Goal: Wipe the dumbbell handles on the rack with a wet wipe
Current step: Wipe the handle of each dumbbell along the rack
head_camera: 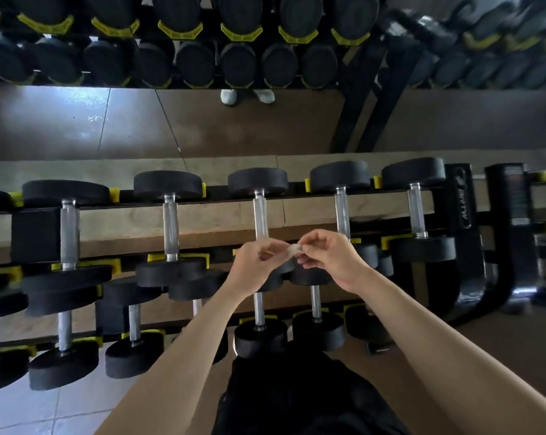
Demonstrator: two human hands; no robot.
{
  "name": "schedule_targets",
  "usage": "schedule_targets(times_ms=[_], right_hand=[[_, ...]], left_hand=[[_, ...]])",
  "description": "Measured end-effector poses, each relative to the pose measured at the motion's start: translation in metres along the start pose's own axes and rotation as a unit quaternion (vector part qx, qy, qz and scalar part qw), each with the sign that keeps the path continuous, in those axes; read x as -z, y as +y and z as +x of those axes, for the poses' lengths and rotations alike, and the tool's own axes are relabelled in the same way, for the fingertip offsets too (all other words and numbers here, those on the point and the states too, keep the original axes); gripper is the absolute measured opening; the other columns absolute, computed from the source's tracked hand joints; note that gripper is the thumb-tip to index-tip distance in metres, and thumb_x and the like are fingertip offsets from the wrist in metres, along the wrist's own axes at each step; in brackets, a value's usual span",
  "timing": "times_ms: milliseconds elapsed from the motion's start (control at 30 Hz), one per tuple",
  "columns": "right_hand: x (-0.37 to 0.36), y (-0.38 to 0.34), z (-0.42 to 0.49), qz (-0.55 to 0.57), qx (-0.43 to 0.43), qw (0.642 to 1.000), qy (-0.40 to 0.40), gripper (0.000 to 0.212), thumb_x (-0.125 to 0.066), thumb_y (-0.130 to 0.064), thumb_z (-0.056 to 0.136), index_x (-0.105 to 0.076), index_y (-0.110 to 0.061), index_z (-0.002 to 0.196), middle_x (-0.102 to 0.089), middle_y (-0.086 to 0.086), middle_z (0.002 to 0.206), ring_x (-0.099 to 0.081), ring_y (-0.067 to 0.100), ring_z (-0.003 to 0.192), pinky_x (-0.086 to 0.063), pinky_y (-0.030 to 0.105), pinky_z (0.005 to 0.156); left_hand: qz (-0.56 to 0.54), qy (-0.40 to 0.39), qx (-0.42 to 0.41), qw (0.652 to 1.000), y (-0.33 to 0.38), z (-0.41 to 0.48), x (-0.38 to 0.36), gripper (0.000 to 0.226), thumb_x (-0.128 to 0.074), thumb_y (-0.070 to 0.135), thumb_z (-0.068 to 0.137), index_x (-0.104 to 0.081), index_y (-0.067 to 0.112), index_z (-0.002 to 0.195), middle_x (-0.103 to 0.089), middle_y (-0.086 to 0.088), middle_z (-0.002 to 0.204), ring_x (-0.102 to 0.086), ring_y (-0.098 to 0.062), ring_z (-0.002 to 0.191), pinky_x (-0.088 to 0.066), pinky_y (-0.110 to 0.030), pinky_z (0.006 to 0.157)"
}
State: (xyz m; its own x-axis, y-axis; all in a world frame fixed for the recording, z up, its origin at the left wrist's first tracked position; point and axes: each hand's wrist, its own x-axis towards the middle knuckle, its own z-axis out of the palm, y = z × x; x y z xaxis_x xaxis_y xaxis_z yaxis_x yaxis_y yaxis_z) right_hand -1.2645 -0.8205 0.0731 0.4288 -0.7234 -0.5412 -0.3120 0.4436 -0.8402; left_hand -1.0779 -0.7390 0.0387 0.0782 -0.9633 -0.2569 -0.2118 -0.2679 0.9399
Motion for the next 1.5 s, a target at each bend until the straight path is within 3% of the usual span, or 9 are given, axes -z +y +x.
schedule_targets(times_ms=[233,333,467,633,800,1167,1267,1367,1500], right_hand=[[0.038,0.001,-0.015,0.039,0.013,0.994,0.098,0.009,-0.069,-0.004,0.093,-0.071,-0.006,0.102,-0.077,0.011,0.09,-0.074,0.026,0.081,-0.06,0.034,0.074],[0.063,0.013,-0.006,-0.019,0.022,0.988,0.153,0.009,-0.07,-0.016,0.094,-0.072,-0.013,0.103,-0.077,0.003,0.092,-0.075,0.018,0.085,-0.061,0.032,0.077],[0.101,0.037,0.016,-0.135,0.013,0.954,0.267,0.015,-0.064,-0.023,0.098,-0.072,-0.015,0.109,-0.073,-0.004,0.099,-0.067,0.01,0.091,-0.049,0.015,0.074],[0.137,0.054,0.048,-0.178,-0.005,0.947,0.266,0.018,-0.057,-0.021,0.102,-0.07,-0.012,0.112,-0.07,-0.001,0.104,-0.064,0.014,0.097,-0.046,0.019,0.075],[0.128,0.064,0.072,-0.18,0.004,0.952,0.247,0.017,-0.055,-0.024,0.103,-0.063,-0.015,0.114,-0.064,-0.004,0.107,-0.058,0.012,0.091,-0.04,0.022,0.073],[0.125,0.076,0.076,-0.182,0.026,0.941,0.284,0.021,-0.052,-0.027,0.103,-0.062,-0.017,0.119,-0.064,-0.005,0.115,-0.056,0.007,0.091,-0.041,0.022,0.079],[0.127,0.076,0.077,-0.186,0.027,0.941,0.281,0.02,-0.054,-0.026,0.101,-0.062,-0.018,0.118,-0.064,-0.006,0.113,-0.056,0.007,0.091,-0.04,0.019,0.078],[0.129,0.076,0.076,-0.188,0.024,0.94,0.285,0.018,-0.055,-0.022,0.1,-0.062,-0.02,0.116,-0.063,-0.008,0.112,-0.056,0.006,0.091,-0.039,0.017,0.077],[0.128,0.078,0.077,-0.192,0.016,0.937,0.29,0.021,-0.056,-0.018,0.097,-0.063,-0.019,0.117,-0.063,-0.009,0.111,-0.053,0.005,0.092,-0.037,0.012,0.074]], left_hand=[[-0.039,-0.01,-0.007,0.999,0.024,0.017,-0.049,0.014,-0.079,0.024,0.089,-0.078,0.016,0.101,-0.078,0.004,0.087,-0.074,-0.011,0.081,-0.058,-0.021,0.074],[-0.032,0.011,0.004,0.999,0.03,0.031,-0.073,0.014,-0.078,0.027,0.09,-0.078,0.015,0.099,-0.078,0.004,0.084,-0.073,-0.013,0.078,-0.06,-0.028,0.073],[-0.057,0.071,0.045,0.995,0.033,0.053,-0.101,0.02,-0.079,0.022,0.09,-0.074,0.016,0.108,-0.079,0.005,0.088,-0.075,-0.011,0.083,-0.062,-0.027,0.074],[-0.056,0.142,0.13,0.98,0.033,0.084,-0.13,0.008,-0.078,0.013,0.089,-0.076,0.016,0.096,-0.079,0.003,0.084,-0.075,-0.018,0.084,-0.061,-0.029,0.075],[-0.034,0.198,0.198,0.959,0.028,0.119,-0.148,0.006,-0.081,0.025,0.087,-0.077,0.022,0.091,-0.078,0.007,0.087,-0.074,-0.012,0.087,-0.06,-0.03,0.081],[0.033,0.271,0.132,0.953,0.036,0.183,-0.158,0.009,-0.077,0.024,0.091,-0.07,0.026,0.095,-0.073,0.012,0.082,-0.068,0.007,0.078,-0.053,-0.02,0.083],[0.069,0.248,0.119,0.959,0.027,0.181,-0.164,0.007,-0.076,0.022,0.091,-0.072,0.027,0.093,-0.07,0.019,0.082,-0.066,0.009,0.081,-0.055,-0.025,0.089],[0.104,0.21,0.143,0.962,0.01,0.163,-0.171,0.005,-0.077,0.02,0.09,-0.077,0.02,0.095,-0.074,0.012,0.09,-0.069,-0.003,0.088,-0.057,-0.032,0.091],[0.143,0.11,0.181,0.967,0.0,0.135,-0.167,0.008,-0.078,0.022,0.089,-0.079,0.02,0.097,-0.074,0.009,0.089,-0.069,-0.005,0.087,-0.056,-0.026,0.083]])
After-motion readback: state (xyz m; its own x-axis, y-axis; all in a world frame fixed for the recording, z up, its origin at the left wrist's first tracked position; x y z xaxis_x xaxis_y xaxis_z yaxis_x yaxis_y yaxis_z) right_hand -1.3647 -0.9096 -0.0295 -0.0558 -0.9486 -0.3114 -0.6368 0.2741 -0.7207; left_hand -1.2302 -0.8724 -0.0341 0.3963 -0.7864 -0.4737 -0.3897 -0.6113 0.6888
